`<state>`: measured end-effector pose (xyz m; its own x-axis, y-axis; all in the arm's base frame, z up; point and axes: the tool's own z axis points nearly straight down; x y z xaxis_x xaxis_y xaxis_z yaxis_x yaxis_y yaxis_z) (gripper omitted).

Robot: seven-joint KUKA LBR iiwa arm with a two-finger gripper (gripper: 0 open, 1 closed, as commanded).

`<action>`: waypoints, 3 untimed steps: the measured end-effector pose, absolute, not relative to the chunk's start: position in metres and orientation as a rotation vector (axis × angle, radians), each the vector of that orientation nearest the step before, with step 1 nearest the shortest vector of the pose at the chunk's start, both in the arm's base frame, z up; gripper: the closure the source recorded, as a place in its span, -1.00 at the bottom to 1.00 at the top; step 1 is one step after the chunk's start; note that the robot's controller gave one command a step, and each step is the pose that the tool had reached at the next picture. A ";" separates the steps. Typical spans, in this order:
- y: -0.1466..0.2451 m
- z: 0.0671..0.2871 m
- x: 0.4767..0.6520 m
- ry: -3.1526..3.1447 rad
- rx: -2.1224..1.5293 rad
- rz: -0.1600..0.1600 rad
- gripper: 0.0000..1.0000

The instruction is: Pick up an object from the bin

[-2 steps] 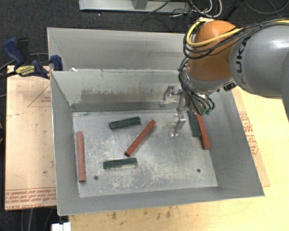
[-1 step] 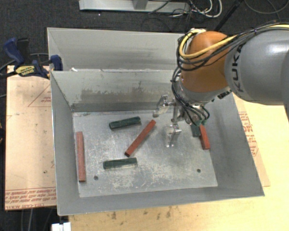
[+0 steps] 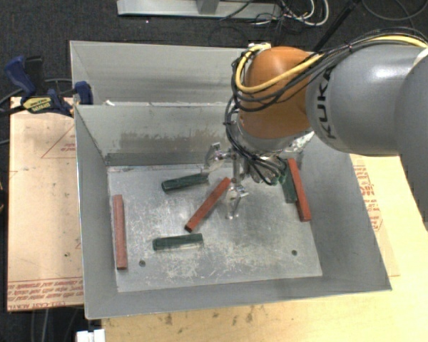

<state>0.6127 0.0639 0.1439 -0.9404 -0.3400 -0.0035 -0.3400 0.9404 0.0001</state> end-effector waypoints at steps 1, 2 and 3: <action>0.070 0.077 0.606 3.072 -0.609 0.008 -1.00; 0.069 0.084 0.606 3.077 -0.608 0.002 1.00; 0.069 0.084 0.606 3.077 -0.608 0.002 1.00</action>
Offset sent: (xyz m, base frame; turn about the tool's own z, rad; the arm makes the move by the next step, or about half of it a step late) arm 0.0043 0.0057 -0.0739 -0.0709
